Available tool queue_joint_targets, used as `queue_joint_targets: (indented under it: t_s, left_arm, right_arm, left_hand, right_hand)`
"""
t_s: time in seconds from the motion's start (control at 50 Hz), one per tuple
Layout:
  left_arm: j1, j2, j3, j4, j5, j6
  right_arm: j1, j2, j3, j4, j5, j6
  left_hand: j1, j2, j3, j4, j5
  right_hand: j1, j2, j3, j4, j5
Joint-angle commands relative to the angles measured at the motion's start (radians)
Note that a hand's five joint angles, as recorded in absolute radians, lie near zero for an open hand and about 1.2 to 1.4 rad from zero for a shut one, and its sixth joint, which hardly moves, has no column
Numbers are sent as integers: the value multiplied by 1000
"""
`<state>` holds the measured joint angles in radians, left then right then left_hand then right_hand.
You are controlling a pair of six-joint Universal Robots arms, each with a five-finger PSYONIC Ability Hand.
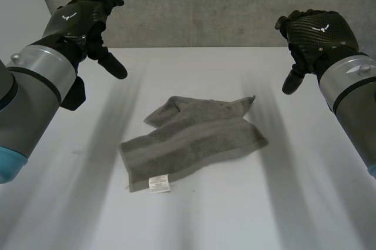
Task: Fold the towel.
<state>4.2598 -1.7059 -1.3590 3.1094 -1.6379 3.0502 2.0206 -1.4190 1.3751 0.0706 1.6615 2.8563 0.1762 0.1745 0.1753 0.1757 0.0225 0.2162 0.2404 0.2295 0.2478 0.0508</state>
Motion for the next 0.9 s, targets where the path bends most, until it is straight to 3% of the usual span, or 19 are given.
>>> queue_joint_targets:
  t_s: [0.02, 0.16, 0.2, 0.32, 0.5, 0.66, 0.82, 0.9]
  left_arm:
    - [0, -3, 0, -3, 0, 1]
    - [-8, -18, -23, -34, 0, 27]
    - [-9, -34, -66, -52, -2, 90]
    - [-11, -78, -124, -35, 0, 180]
    - [68, -274, -114, 23, 56, 300]
    - [218, -376, -109, 58, 239, 299]
    - [276, -373, -106, 61, 280, 286]
    - [276, -363, -111, 61, 282, 269]
  right_arm:
    - [3, 0, -1, 0, -8, 0]
    - [6, 8, -4, 44, -123, -18]
    - [0, 55, -25, 130, -201, -32]
    - [7, 164, -64, 242, -288, -25]
    - [53, 276, -25, 58, -298, -23]
    - [262, 409, 15, -228, -292, -132]
    - [389, 561, -100, -267, -281, -328]
    - [420, 636, -183, -255, -264, -351]
  left_hand:
    - [11, 13, 12, 11, -10]
    - [8, 10, 9, 8, -13]
    - [5, 7, 6, 6, -16]
    - [5, 7, 6, 6, -16]
    - [2, 4, 3, 3, -19]
    - [2, 4, 3, 3, -19]
    - [11, 13, 12, 11, -10]
    - [11, 13, 12, 11, -10]
  right_hand:
    - [-42, -66, -55, -73, -51]
    - [-42, -66, -55, -73, -51]
    - [-42, -66, -55, -73, -51]
    - [-42, -66, -55, -73, -51]
    - [-42, -66, -55, -73, -51]
    - [-42, -66, -55, -73, -51]
    - [-42, -66, -55, -73, -51]
    - [-42, -66, -55, -73, -51]
